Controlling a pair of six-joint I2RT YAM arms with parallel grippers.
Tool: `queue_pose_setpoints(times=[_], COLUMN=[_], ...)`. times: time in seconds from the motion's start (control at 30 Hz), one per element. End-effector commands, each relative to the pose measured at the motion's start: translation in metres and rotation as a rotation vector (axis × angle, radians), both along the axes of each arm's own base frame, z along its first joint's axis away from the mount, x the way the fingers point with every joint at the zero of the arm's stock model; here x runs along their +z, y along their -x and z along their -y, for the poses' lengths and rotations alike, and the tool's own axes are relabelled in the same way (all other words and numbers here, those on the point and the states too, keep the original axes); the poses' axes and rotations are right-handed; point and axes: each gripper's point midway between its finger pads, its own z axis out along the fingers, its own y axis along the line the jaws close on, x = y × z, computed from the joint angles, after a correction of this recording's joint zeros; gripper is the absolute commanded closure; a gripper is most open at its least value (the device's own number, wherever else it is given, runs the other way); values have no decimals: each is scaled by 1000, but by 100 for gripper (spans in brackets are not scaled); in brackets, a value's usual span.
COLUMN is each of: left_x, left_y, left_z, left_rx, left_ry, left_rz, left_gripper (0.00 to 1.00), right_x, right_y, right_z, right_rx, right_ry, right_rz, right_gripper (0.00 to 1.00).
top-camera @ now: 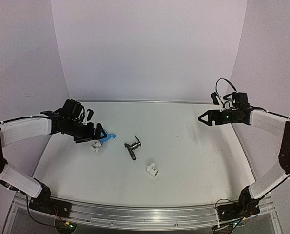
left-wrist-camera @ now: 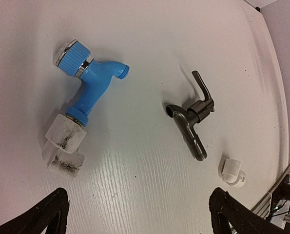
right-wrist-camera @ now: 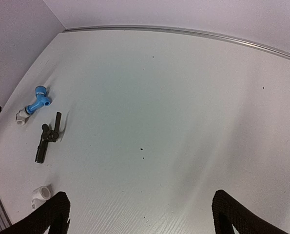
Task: Install the water faucets
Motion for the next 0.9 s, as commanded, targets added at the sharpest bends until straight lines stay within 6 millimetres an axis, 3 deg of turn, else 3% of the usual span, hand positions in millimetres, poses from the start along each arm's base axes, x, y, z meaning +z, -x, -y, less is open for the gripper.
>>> queue_pose_setpoints(times=[0.0, 0.23, 0.37, 0.53, 0.7, 0.87], left_x=[16, -9, -35, -44, -51, -70], left_y=[-7, 22, 38, 53, 67, 74], left_z=[33, 118, 167, 218, 248, 259], left_rx=[-36, -294, -440, -531, -560, -553], left_ry=[15, -24, -106, -66, -11, -95], left_rz=[60, 49, -6, -65, -115, -149], left_gripper=[0, 1, 7, 17, 27, 34], right_x=[12, 14, 15, 19, 23, 25], right_y=[2, 6, 6, 8, 9, 10], right_z=[-3, -6, -7, -7, -7, -9], right_rx=[18, 43, 42, 44, 47, 53], right_ry=[-5, -22, -26, -27, -29, -39], right_rz=[48, 54, 51, 63, 73, 73], right_gripper=[2, 2, 2, 2, 2, 2])
